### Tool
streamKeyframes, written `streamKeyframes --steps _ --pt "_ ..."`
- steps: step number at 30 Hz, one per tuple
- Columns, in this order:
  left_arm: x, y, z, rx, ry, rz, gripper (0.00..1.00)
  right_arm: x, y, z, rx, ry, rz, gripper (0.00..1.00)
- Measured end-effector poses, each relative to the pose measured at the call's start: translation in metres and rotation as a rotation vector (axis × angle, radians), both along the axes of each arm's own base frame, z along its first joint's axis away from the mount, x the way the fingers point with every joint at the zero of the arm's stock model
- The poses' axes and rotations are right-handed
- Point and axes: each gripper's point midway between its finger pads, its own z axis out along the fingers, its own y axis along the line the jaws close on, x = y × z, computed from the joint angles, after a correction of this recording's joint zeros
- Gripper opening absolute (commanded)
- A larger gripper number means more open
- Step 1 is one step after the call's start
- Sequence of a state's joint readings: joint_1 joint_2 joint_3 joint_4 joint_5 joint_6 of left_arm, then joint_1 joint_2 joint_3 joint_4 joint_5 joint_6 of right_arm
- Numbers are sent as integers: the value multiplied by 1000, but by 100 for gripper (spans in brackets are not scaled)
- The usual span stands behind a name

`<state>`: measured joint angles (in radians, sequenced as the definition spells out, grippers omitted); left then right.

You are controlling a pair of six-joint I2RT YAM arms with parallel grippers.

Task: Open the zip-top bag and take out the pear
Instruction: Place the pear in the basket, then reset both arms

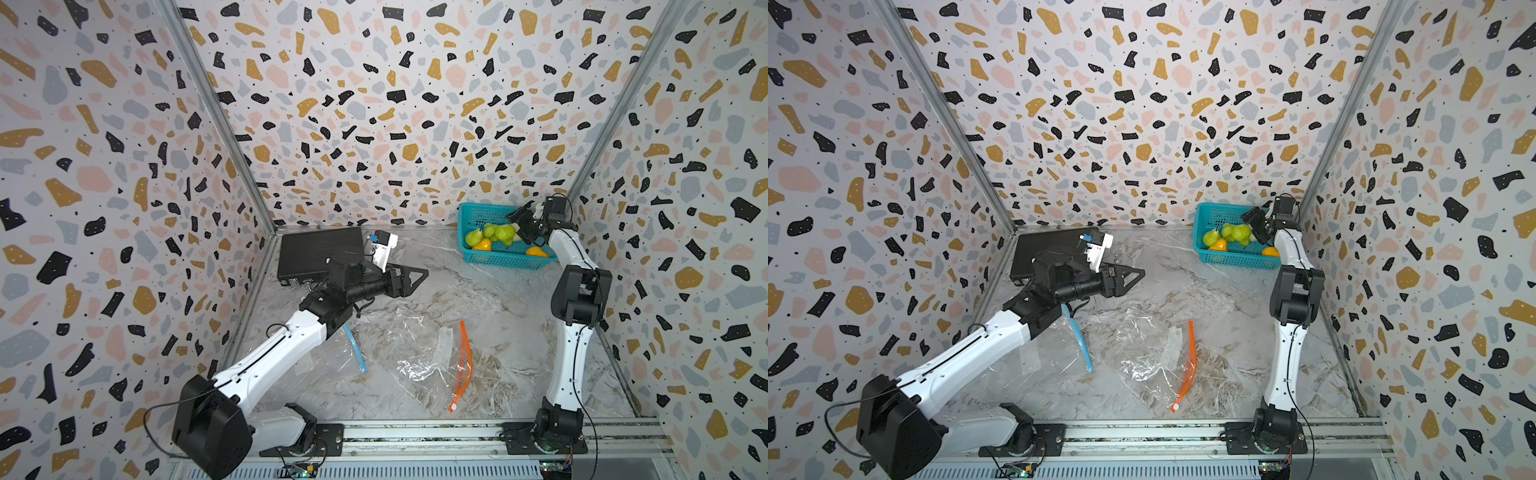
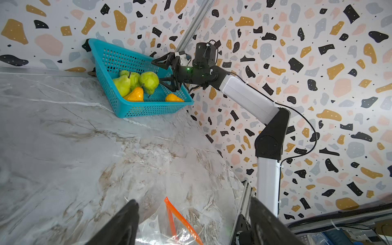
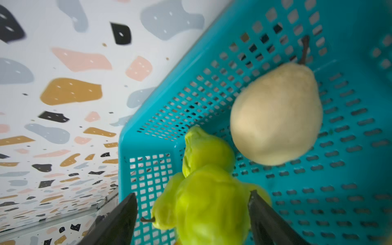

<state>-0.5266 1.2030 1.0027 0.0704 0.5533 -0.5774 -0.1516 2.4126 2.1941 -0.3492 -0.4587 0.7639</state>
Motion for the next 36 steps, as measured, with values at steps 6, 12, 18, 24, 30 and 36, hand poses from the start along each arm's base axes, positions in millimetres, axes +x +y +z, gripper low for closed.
streamKeyframes --steps 6,12,18,24,30,36 --pt "-36 49 54 -7 -143 116 99 -58 10 47 -23 -28 44 92" --pt "-70 116 72 54 -268 356 99 -201 38 124 -158 -212 104 99" --pt "-55 176 -11 266 -215 651 99 -313 58 104 -367 -340 132 100" --pt "-32 236 -132 572 -62 894 99 -333 29 -9 -547 -154 73 100" --pt "-14 282 -174 625 -166 1116 99 -326 12 -47 -692 -157 27 100" --pt "0 322 -239 778 -56 1163 99 -296 13 -36 -789 -289 -4 100"
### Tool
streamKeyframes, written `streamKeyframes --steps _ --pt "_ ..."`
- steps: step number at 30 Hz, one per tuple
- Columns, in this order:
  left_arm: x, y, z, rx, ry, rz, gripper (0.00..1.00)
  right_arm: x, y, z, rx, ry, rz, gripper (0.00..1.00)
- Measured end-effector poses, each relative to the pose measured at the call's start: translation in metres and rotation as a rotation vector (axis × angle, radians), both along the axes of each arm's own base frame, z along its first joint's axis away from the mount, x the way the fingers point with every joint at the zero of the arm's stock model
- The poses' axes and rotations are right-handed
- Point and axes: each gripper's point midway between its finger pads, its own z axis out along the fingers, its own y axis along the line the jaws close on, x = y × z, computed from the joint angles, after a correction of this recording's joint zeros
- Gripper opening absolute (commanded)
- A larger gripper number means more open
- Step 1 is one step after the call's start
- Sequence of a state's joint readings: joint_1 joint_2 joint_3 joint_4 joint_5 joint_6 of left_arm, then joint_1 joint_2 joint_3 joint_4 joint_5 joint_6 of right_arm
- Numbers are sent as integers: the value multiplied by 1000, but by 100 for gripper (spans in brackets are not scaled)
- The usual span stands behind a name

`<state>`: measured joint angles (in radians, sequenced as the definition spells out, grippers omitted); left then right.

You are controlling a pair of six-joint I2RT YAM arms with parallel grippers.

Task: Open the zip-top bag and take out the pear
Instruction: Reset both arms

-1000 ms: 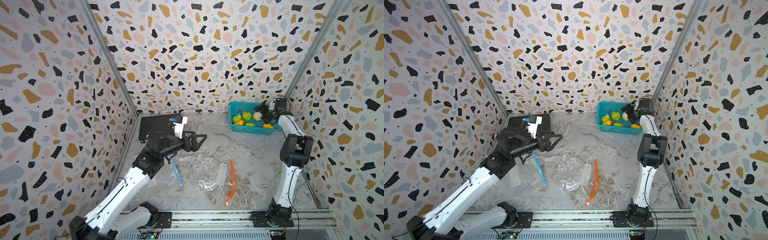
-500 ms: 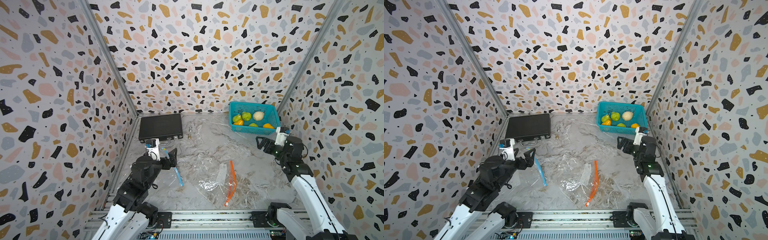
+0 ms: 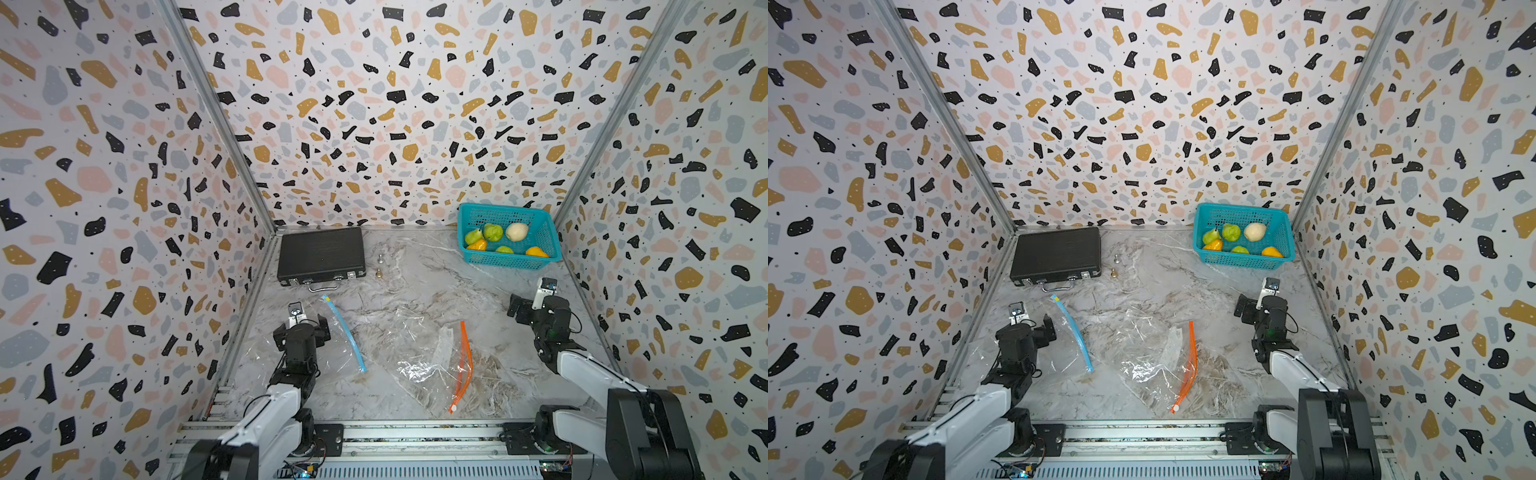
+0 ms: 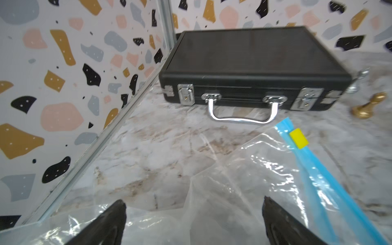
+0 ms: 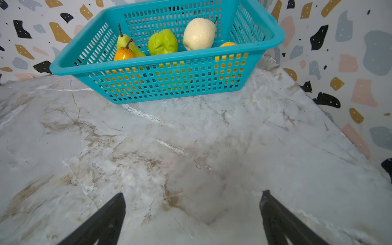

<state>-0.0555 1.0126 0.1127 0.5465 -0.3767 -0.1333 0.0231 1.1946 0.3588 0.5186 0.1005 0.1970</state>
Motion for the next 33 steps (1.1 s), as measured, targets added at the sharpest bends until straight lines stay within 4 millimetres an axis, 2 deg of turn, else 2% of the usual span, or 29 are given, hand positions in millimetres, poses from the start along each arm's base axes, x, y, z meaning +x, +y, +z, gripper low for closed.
streamKeyframes --steps 3,8,10,12,15,18,20,23,25,28,33 --pt "12 7 -11 -7 -1 -5 99 9 1 8 -46 -53 9 100" --pt "52 -5 -33 -29 45 -110 99 4 -3 25 -82 -136 -6 100" --pt "64 -8 -29 -43 47 -134 99 -3 -5 25 -94 -144 -20 100" --pt "74 -7 -13 -45 -11 -143 99 -8 -8 27 -111 -150 -40 100" --pt "76 -7 -10 -50 -21 -152 99 -7 -10 19 -129 -138 -62 100" --pt "75 -8 -11 -54 -17 -158 99 -5 -3 -6 -193 -66 -44 99" --pt "75 -9 -11 -55 -17 -160 99 3 -3 -24 -229 -45 -49 99" --pt "76 -9 -11 -56 -17 -162 99 3 -14 -61 -248 66 -70 99" --pt "75 -9 -11 -56 -16 -162 99 3 -25 -63 -235 72 -100 99" --pt "75 -9 -11 -56 -16 -162 99 11 -37 -51 -207 34 -136 99" --pt "75 -9 -11 -56 -16 -162 99 16 -37 -41 -186 -3 -134 99"
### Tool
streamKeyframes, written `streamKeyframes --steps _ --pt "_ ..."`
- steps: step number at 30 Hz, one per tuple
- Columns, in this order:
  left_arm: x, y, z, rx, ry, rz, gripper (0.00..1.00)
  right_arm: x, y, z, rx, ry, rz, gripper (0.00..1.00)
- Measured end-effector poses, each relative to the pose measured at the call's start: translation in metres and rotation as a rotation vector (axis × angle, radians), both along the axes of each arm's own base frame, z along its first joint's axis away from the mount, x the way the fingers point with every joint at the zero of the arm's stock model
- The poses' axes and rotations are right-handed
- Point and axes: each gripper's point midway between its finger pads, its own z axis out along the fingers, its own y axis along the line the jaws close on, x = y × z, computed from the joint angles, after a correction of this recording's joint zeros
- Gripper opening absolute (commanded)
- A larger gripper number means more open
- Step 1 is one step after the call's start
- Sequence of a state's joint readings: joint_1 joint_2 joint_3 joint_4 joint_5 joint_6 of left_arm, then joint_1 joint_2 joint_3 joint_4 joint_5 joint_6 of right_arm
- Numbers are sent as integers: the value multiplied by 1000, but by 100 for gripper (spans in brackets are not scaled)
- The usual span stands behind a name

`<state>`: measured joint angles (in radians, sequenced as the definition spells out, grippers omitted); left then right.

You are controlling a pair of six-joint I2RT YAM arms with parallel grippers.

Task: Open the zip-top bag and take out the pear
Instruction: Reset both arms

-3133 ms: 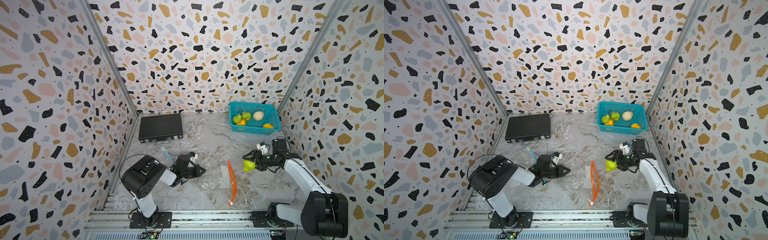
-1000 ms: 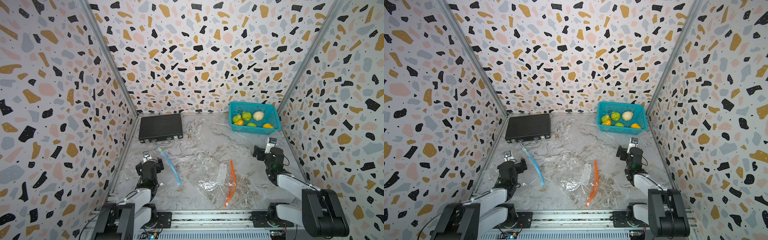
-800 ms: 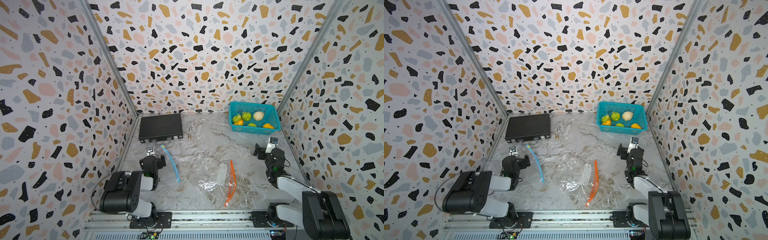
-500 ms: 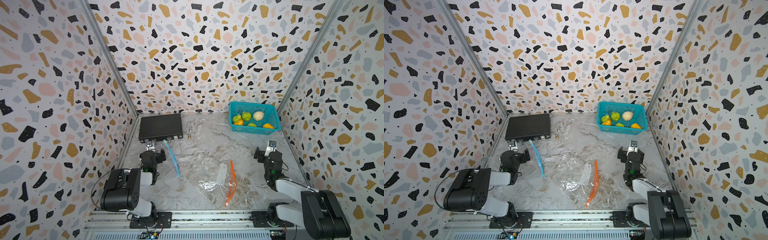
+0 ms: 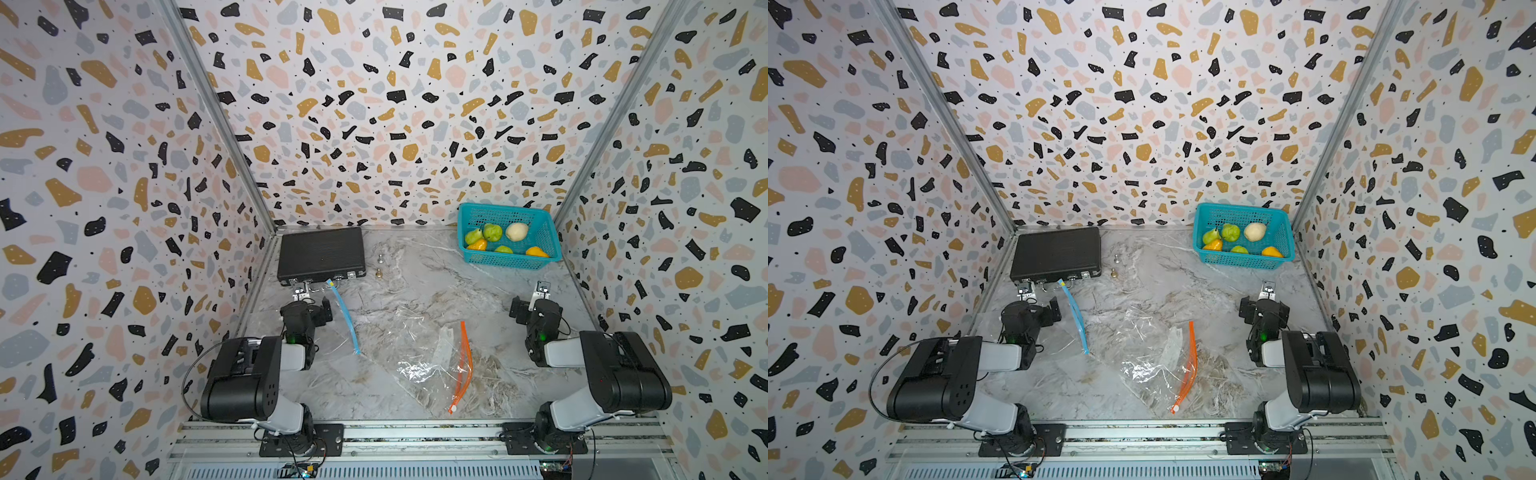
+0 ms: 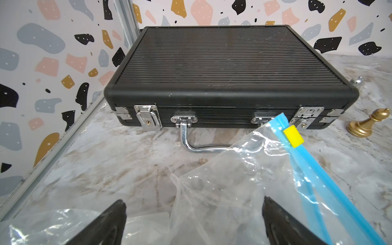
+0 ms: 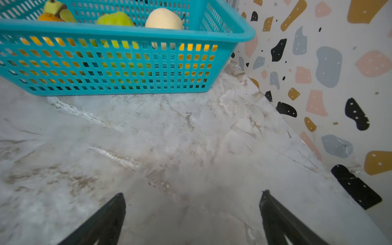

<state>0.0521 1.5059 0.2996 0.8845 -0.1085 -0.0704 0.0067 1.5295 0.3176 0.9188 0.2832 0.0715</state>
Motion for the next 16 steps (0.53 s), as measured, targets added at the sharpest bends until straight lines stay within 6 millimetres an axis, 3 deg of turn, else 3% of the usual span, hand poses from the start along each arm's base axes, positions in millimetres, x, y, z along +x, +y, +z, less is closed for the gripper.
streamKeyframes --steps 16 --pt "0 -1 0 -2 0 -3 99 1 6 -1 14 4 34 99"
